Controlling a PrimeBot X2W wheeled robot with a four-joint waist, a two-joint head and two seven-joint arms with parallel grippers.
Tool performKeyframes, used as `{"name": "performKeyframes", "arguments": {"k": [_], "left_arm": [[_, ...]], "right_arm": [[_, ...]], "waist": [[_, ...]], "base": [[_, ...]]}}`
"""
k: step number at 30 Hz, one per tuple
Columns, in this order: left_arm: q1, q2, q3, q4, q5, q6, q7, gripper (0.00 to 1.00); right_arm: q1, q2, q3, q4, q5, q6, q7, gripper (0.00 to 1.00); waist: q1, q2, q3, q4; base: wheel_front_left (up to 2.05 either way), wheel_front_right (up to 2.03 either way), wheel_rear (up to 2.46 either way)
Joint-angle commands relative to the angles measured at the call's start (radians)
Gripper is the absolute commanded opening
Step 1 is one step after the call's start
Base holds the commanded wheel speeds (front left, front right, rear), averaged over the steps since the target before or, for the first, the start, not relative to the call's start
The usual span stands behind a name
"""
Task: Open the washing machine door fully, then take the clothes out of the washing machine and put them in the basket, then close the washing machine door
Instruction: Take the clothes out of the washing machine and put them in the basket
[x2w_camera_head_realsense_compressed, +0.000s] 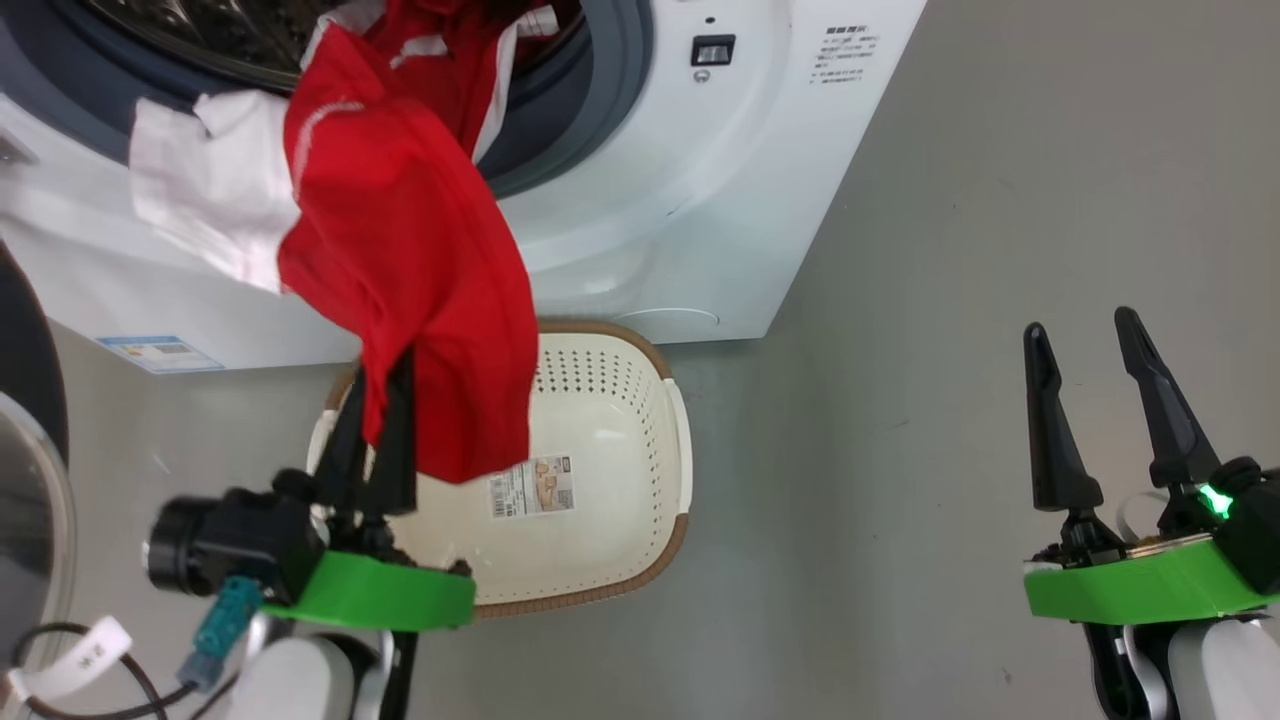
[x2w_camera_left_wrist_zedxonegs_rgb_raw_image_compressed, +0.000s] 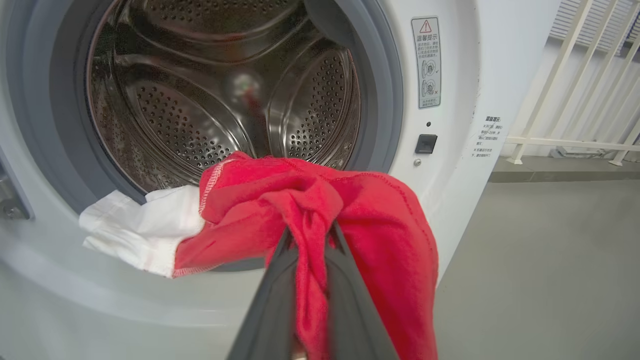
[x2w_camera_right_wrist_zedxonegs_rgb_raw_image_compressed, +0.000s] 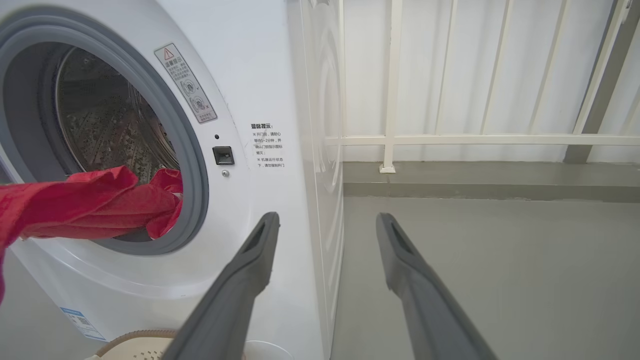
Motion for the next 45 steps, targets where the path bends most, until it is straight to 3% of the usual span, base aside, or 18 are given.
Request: {"name": "performKeyframes", "arguments": {"k": [1, 10, 30, 45], "left_arm": [[0.014, 0.012, 0.024, -0.027, -0.011, -0.001, -0.008, 0.00], [0.018, -0.003, 0.002, 0.114, -0.041, -0.018, -0.008, 0.00], [-0.205, -0.029, 0.071, 0.577, -0.090, -0.124, -0.008, 0.00], [-0.334, -0.031, 0.085, 0.811, -0.070, -0.156, -0.008, 0.00]], "right_arm": [[0.005, -0.011, 0.018, -0.031, -0.009, 0.006, -0.006, 1.00], [-0.010, -0.011, 0.027, -0.044, -0.012, 0.006, -0.006, 1.00], [-0.060, -0.011, 0.042, -0.051, -0.007, 0.006, -0.006, 1.00], [-0.105, -0.011, 0.068, -0.060, 0.003, 0.006, -0.006, 1.00]], "waist": [[0.0000, 0.0000, -0.001, 0.003], [0.0000, 0.0000, 0.049, 0.005], [0.0000, 0.0000, 0.193, -0.043], [0.0000, 0.0000, 0.325, -0.080]], "base": [[0.00, 0.00, 0.00], [0.00, 0.00, 0.00], [0.00, 0.00, 0.00], [0.00, 0.00, 0.00]]}}
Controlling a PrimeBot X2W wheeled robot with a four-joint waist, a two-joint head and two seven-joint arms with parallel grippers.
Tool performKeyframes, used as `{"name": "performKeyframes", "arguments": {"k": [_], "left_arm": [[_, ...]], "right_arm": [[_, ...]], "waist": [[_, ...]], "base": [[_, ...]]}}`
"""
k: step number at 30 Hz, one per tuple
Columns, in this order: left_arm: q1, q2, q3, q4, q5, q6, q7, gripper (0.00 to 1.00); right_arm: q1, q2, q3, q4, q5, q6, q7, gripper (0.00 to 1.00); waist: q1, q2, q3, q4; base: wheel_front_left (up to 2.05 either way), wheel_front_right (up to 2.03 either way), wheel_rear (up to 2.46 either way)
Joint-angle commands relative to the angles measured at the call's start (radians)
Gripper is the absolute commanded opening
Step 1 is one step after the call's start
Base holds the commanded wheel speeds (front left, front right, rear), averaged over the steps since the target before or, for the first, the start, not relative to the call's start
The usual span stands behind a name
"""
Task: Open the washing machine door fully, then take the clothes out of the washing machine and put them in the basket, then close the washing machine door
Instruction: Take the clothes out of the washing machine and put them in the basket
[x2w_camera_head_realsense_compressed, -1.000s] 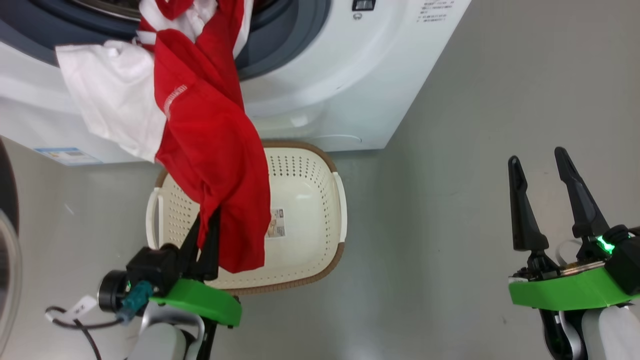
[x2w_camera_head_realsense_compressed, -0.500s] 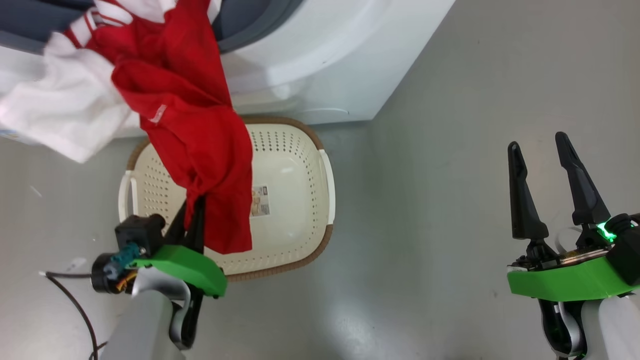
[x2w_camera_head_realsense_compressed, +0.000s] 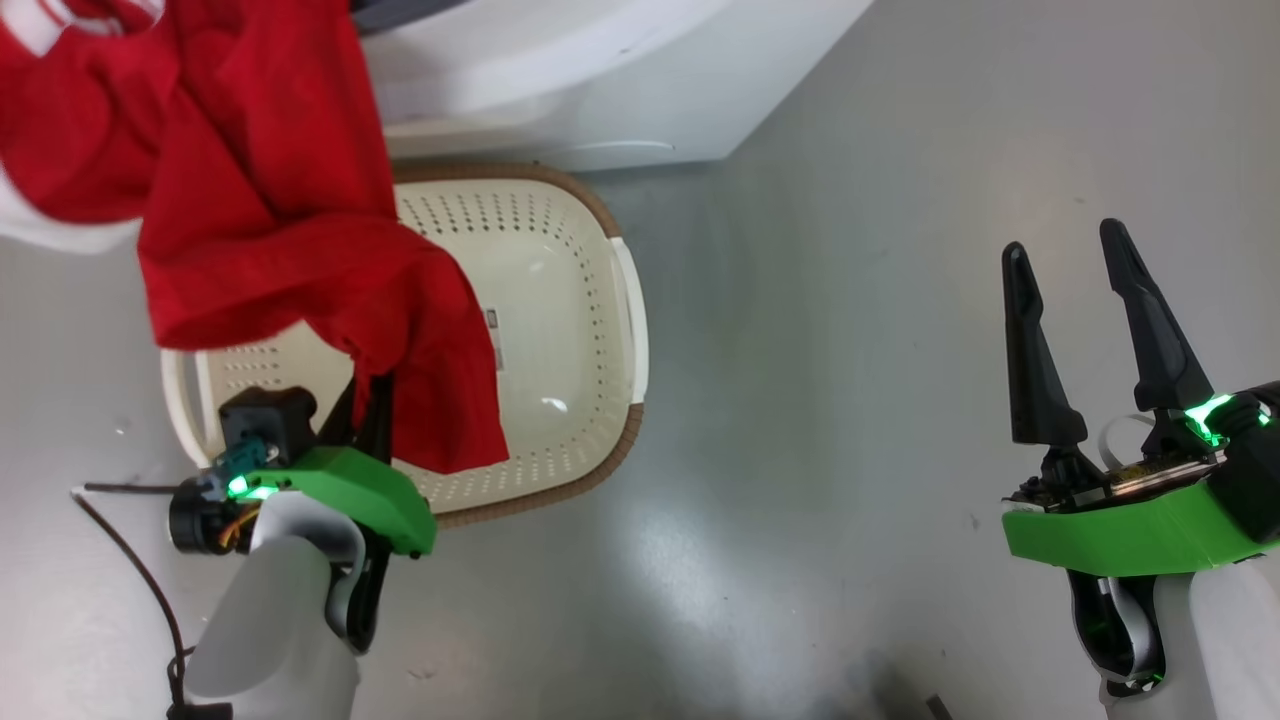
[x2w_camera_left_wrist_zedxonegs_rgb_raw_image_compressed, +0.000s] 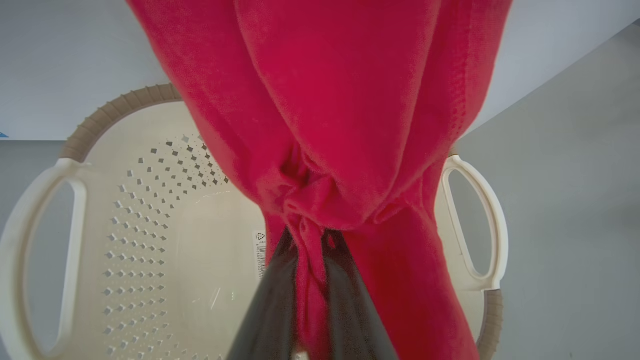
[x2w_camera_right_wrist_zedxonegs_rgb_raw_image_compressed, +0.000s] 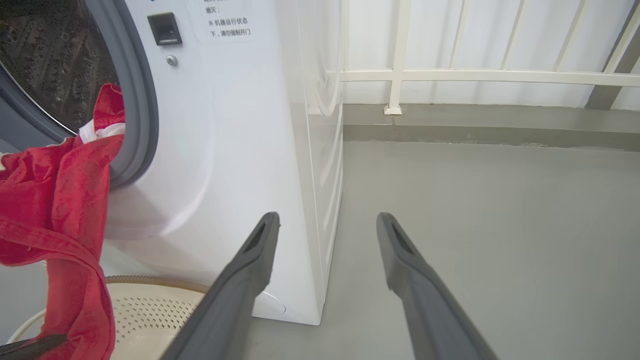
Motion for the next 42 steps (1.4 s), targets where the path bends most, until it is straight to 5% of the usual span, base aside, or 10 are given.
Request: {"name": "performKeyframes", "arguments": {"k": [1, 22, 23, 24, 28, 30, 42], "left_arm": [[0.016, 0.018, 0.027, 0.012, 0.016, -0.006, -0.006, 0.00], [-0.035, 0.025, 0.062, 0.152, 0.070, -0.017, -0.006, 0.00], [-0.036, 0.026, 0.065, 0.150, 0.072, -0.014, -0.006, 0.12], [-0.037, 0.027, 0.068, 0.147, 0.074, -0.013, -0.006, 0.37], [-0.040, 0.027, 0.077, 0.127, 0.086, -0.007, -0.006, 0.85], [-0.039, 0.027, 0.082, 0.120, 0.091, -0.005, -0.006, 0.97], [-0.035, 0.034, 0.117, 0.084, 0.109, 0.001, -0.006, 1.00]], "right_arm": [[-0.001, -0.010, 0.020, -0.027, 0.009, 0.006, -0.006, 1.00], [-0.021, -0.010, 0.037, -0.032, -0.002, 0.006, -0.006, 1.00], [-0.022, -0.010, 0.039, -0.031, -0.001, 0.006, -0.006, 1.00], [-0.023, -0.010, 0.039, -0.031, 0.000, 0.006, -0.006, 1.00], [-0.025, -0.010, 0.042, -0.029, 0.005, 0.006, -0.006, 1.00], [-0.026, -0.010, 0.042, -0.027, 0.008, 0.006, -0.006, 1.00], [-0.035, -0.010, 0.046, -0.017, 0.020, 0.006, -0.006, 1.00]], "waist": [[0.0000, 0.0000, 0.026, -0.018], [0.0000, 0.0000, 0.085, -0.043], [0.0000, 0.0000, 0.086, -0.044], [0.0000, 0.0000, 0.088, -0.045], [0.0000, 0.0000, 0.091, -0.048], [0.0000, 0.0000, 0.092, -0.048], [0.0000, 0.0000, 0.091, -0.044]], "base": [[0.00, 0.00, 0.00], [0.00, 0.00, 0.00], [0.00, 0.00, 0.00], [0.00, 0.00, 0.00], [0.00, 0.00, 0.00], [0.00, 0.00, 0.00], [0.00, 0.00, 0.00]]}}
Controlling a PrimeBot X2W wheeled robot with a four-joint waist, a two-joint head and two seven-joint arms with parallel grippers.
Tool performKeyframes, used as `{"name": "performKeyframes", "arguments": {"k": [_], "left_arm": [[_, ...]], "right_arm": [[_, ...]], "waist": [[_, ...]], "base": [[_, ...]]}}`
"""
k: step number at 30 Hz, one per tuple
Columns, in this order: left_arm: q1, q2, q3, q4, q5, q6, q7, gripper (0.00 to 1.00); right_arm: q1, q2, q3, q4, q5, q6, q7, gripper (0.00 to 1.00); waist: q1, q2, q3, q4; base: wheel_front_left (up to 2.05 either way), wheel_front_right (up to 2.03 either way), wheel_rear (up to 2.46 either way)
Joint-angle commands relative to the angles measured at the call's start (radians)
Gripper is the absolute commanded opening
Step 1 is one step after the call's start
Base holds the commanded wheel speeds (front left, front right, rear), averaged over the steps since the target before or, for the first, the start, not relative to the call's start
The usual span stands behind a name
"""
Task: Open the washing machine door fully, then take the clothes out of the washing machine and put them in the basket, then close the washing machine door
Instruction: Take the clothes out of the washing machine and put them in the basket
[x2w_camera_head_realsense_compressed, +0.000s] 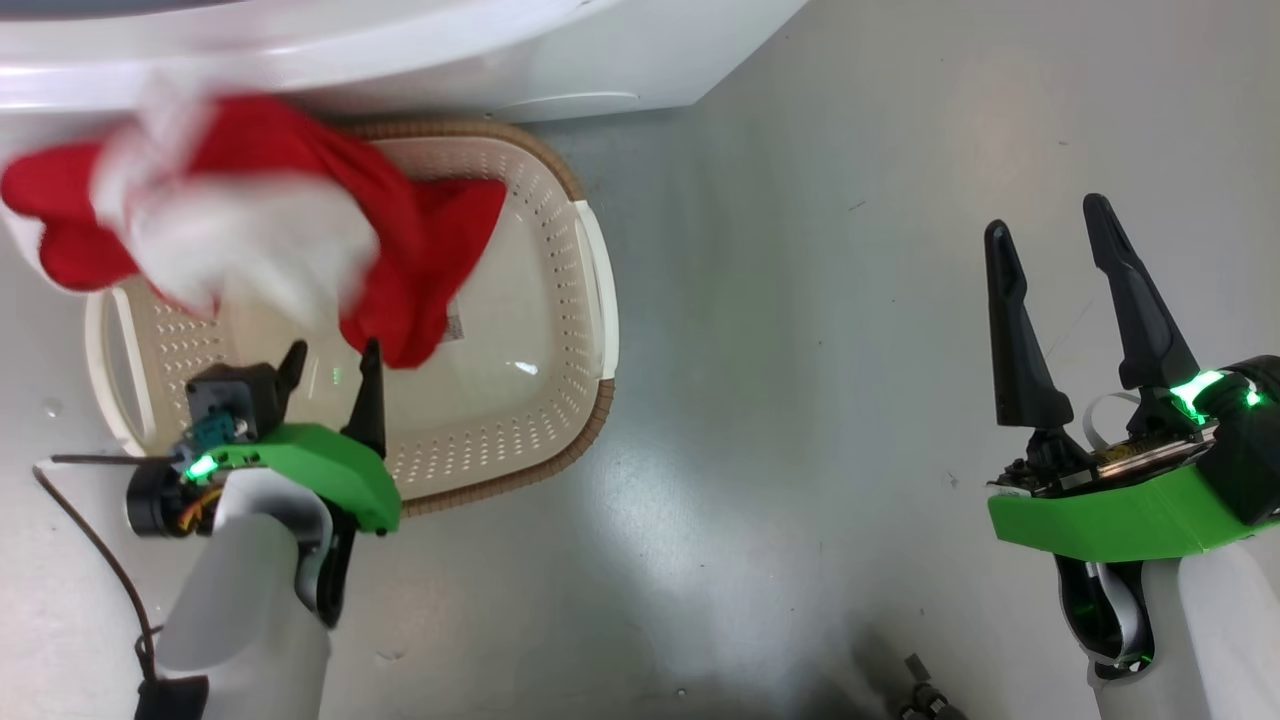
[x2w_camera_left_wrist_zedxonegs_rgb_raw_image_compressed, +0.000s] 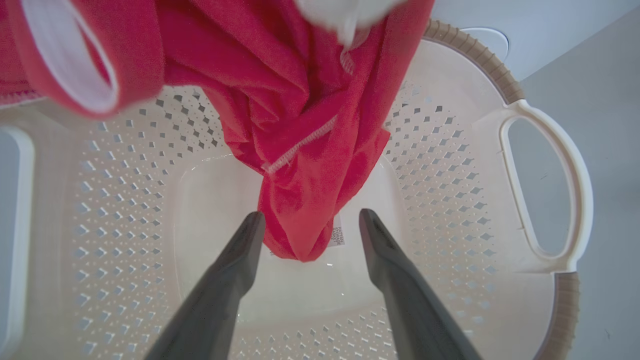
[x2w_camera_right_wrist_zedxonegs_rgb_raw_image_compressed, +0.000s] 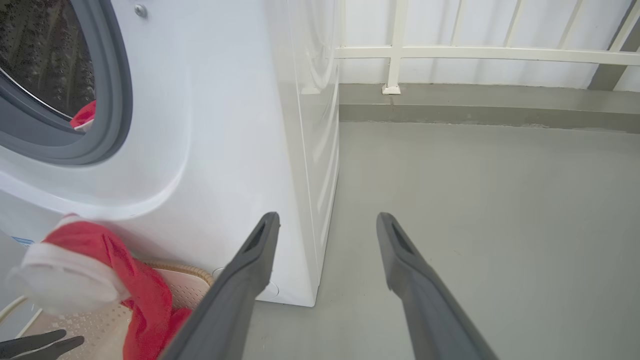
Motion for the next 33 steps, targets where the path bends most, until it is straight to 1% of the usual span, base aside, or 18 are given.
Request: {"name": "performKeyframes", "arguments": {"k": [1, 6, 14, 20, 26, 33], "left_arm": [[0.030, 0.027, 0.027, -0.024, 0.010, 0.007, -0.005, 1.00], [0.057, 0.027, 0.049, -0.114, 0.022, 0.009, -0.005, 1.00], [0.112, 0.020, 0.067, -0.267, 0.040, -0.001, -0.005, 1.00], [0.150, 0.013, 0.073, -0.372, 0.032, -0.008, -0.005, 1.00], [0.189, 0.011, 0.072, -0.475, 0.035, 0.013, -0.005, 1.00], [0.233, 0.010, 0.037, -0.604, -0.005, 0.037, -0.005, 1.00]], "right_arm": [[0.008, -0.009, 0.018, -0.019, 0.012, 0.006, -0.006, 1.00], [0.007, -0.009, 0.015, -0.015, 0.016, 0.006, -0.006, 1.00], [0.008, -0.009, 0.014, -0.017, 0.017, 0.006, -0.006, 1.00], [0.012, -0.009, 0.008, -0.013, 0.015, 0.006, -0.006, 1.00], [0.016, -0.009, 0.008, -0.010, 0.014, 0.006, -0.006, 1.00], [0.023, -0.009, 0.002, -0.008, 0.006, 0.006, -0.006, 1.00]], "waist": [[0.0000, 0.0000, -0.002, 0.002], [0.0000, 0.0000, -0.008, 0.010], [0.0000, 0.0000, -0.020, 0.027], [0.0000, 0.0000, -0.034, 0.042], [0.0000, 0.0000, -0.056, 0.053], [0.0000, 0.0000, -0.084, 0.064]], "base": [[0.00, 0.00, 0.00], [0.00, 0.00, 0.00], [0.00, 0.00, 0.00], [0.00, 0.00, 0.00], [0.00, 0.00, 0.00], [0.00, 0.00, 0.00]]}}
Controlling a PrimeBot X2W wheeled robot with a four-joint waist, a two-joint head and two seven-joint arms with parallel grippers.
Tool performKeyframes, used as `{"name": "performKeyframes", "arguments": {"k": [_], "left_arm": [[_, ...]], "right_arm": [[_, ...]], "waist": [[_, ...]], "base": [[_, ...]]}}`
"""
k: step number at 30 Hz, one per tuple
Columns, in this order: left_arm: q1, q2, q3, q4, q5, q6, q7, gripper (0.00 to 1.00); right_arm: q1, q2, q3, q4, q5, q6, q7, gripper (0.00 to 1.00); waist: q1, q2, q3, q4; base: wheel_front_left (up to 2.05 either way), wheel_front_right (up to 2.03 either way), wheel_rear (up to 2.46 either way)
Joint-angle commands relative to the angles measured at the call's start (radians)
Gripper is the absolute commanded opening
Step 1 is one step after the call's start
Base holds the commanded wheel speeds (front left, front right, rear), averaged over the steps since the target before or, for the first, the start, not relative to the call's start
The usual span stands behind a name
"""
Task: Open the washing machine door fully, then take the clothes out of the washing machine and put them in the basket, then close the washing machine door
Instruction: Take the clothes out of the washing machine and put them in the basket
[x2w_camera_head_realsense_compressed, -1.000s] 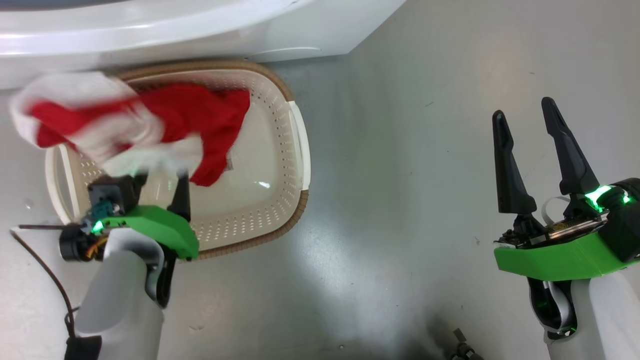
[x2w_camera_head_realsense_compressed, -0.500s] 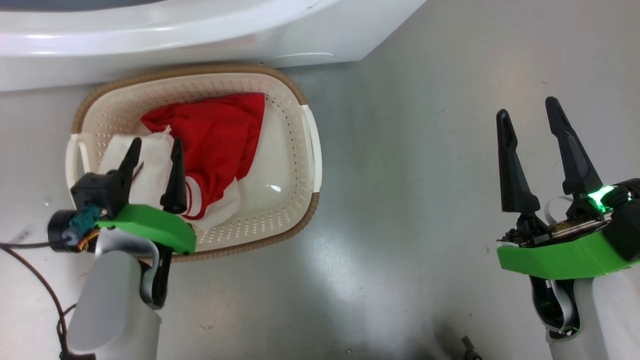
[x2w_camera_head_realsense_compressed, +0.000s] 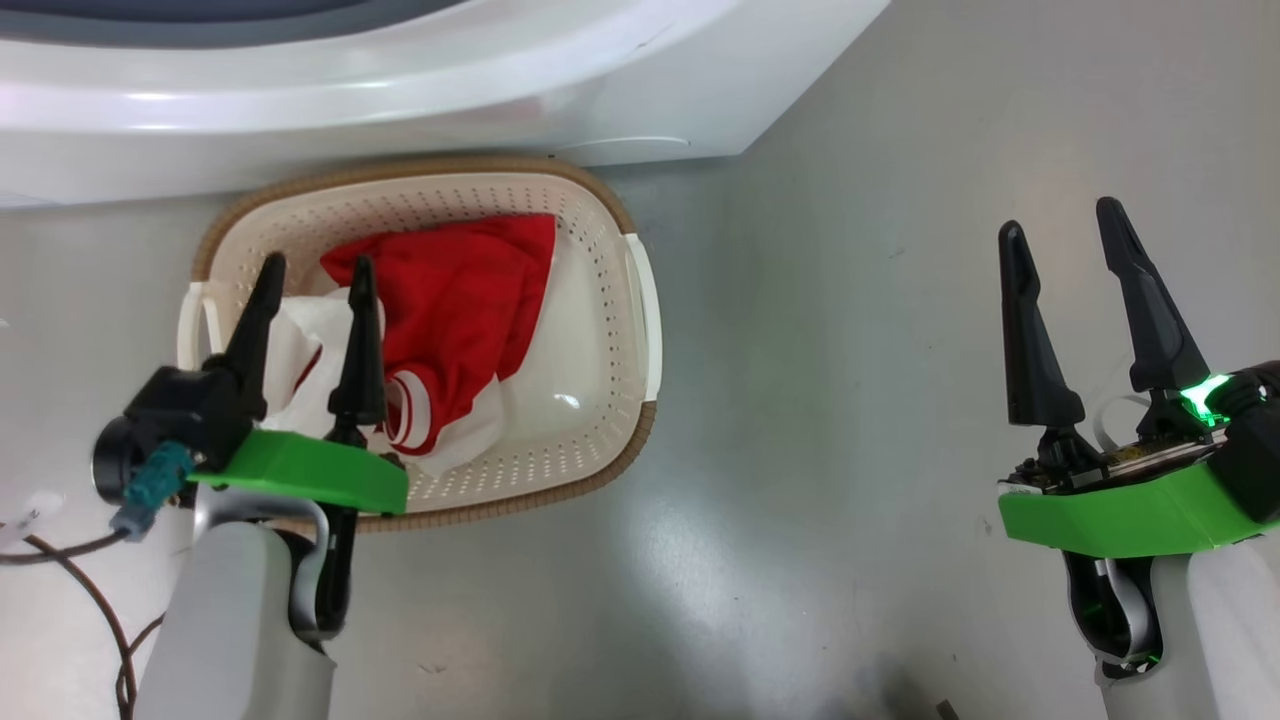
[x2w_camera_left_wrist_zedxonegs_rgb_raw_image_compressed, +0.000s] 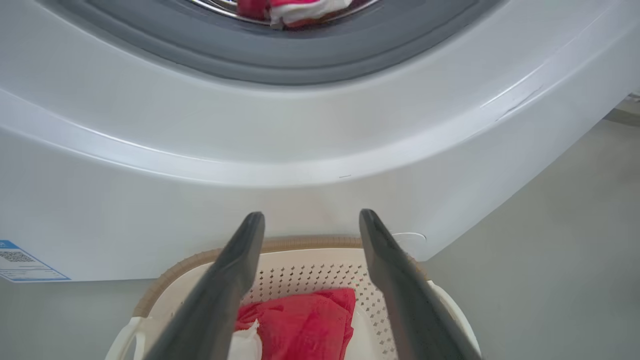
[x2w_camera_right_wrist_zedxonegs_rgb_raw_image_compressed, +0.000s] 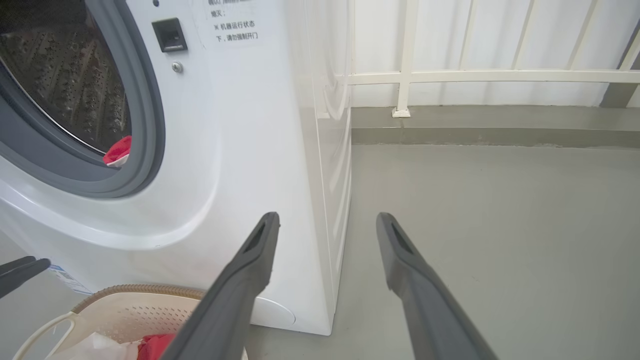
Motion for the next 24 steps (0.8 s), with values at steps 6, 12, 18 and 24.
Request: {"name": "performKeyframes", "arguments": {"k": [6, 12, 18, 24], "left_arm": [[0.069, 0.017, -0.006, -0.136, -0.028, 0.040, -0.005, 1.00], [0.104, 0.016, -0.037, -0.232, -0.035, 0.059, -0.005, 1.00], [0.149, 0.016, -0.040, -0.293, -0.041, 0.097, -0.005, 1.00], [0.199, 0.016, -0.035, -0.333, -0.046, 0.111, -0.005, 1.00]], "right_arm": [[0.026, -0.007, 0.011, -0.014, -0.007, 0.006, -0.006, 1.00], [0.031, -0.007, 0.009, -0.011, -0.011, 0.006, -0.006, 1.00], [0.047, -0.007, 0.005, -0.011, -0.017, 0.006, -0.006, 1.00], [0.066, -0.007, 0.002, -0.006, -0.029, 0.006, -0.006, 1.00]], "waist": [[0.0000, -0.0001, -0.028, 0.014], [0.0000, -0.0001, -0.055, 0.023], [0.0000, -0.0001, -0.089, 0.032], [0.0000, -0.0001, -0.144, 0.045]], "base": [[0.00, 0.00, 0.00], [0.00, 0.00, 0.00], [0.00, 0.00, 0.00], [0.00, 0.00, 0.00]]}}
